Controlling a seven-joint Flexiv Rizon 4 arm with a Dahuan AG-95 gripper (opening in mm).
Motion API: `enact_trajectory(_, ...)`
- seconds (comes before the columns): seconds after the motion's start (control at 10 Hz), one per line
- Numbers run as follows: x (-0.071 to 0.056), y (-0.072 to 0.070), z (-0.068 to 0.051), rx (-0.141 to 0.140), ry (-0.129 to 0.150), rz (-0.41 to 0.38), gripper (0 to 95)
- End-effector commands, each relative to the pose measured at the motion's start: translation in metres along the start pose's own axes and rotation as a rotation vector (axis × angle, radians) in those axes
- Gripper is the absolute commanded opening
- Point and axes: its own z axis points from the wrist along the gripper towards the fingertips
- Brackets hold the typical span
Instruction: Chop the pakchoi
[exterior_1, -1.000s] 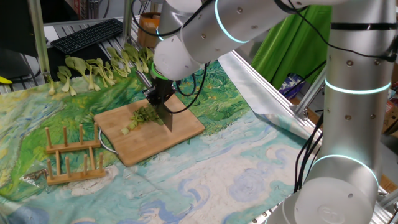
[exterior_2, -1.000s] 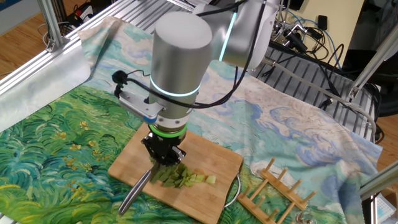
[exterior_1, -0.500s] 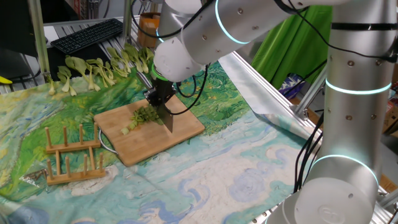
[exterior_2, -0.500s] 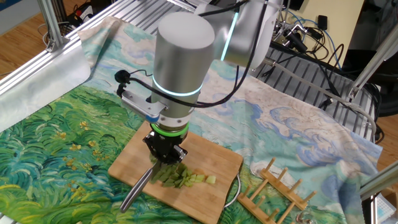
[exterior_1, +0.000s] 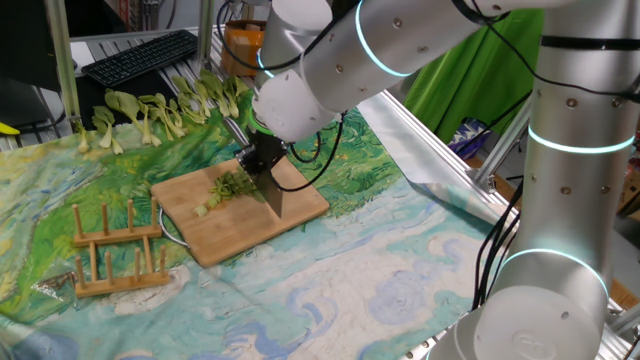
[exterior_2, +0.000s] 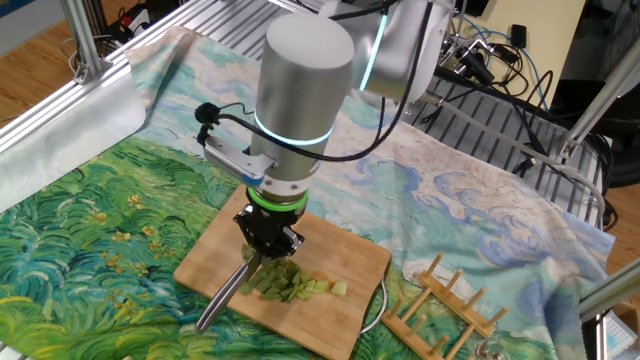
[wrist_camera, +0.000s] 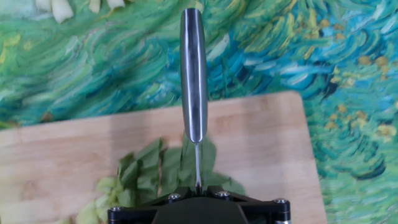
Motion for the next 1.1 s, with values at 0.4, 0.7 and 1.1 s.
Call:
enact_trajectory(0.4, -0.010, -0.004, 0.003, -0.002, -0.012, 0.002, 0.0)
enact_trajectory(0.7, -0.018, -0.005, 0.005, 0.009, 0.000, -0.015, 0.0)
enact_trajectory(1.1, -0.027, -0.004, 0.003, -0.006, 0.024, 0.005, 0.0)
